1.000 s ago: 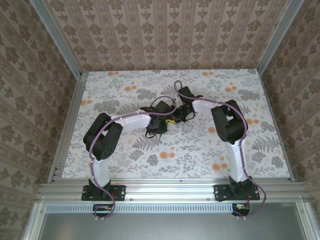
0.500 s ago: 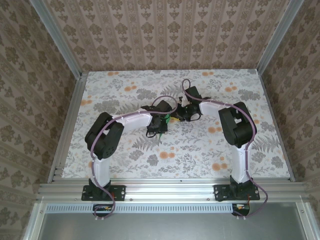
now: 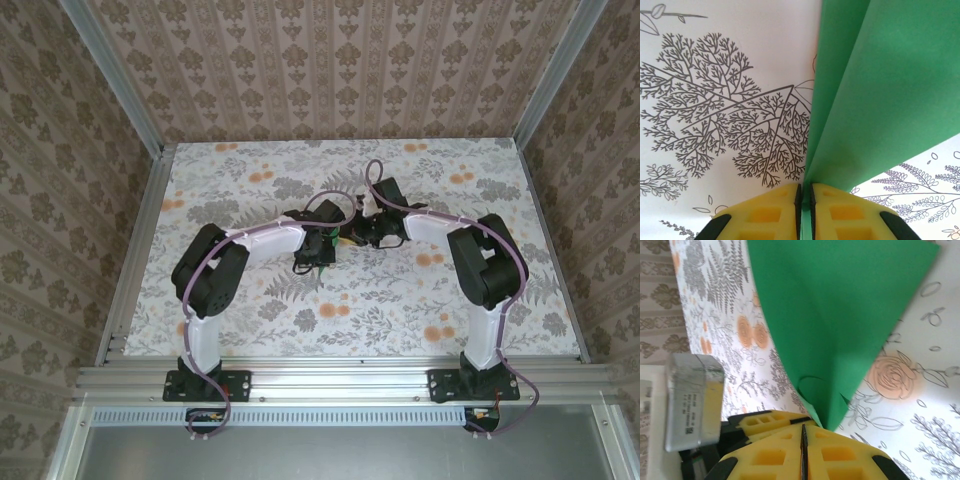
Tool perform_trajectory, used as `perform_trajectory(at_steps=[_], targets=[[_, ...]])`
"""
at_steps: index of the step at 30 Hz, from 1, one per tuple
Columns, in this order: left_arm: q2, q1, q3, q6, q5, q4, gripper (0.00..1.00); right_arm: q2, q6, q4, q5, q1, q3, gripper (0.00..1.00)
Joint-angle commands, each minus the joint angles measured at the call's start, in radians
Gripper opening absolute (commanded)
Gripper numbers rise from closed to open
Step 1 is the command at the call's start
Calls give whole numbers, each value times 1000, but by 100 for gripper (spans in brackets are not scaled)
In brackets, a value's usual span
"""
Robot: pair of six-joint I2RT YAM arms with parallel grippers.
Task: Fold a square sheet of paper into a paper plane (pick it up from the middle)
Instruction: Fold the wing for the fifth time at the center of the table.
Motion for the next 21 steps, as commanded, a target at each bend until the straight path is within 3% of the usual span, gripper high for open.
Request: perform_trajectory(at_steps=[1, 12, 21], targets=[[71, -11, -25, 21, 29, -77, 16, 19, 46, 66, -45, 15, 6, 10], [72, -11, -24, 15, 35, -72, 15, 115, 66, 73, -47, 42, 68, 9], [65, -11, -23, 15, 33, -72, 15, 147, 8, -55, 105, 43, 91, 10]])
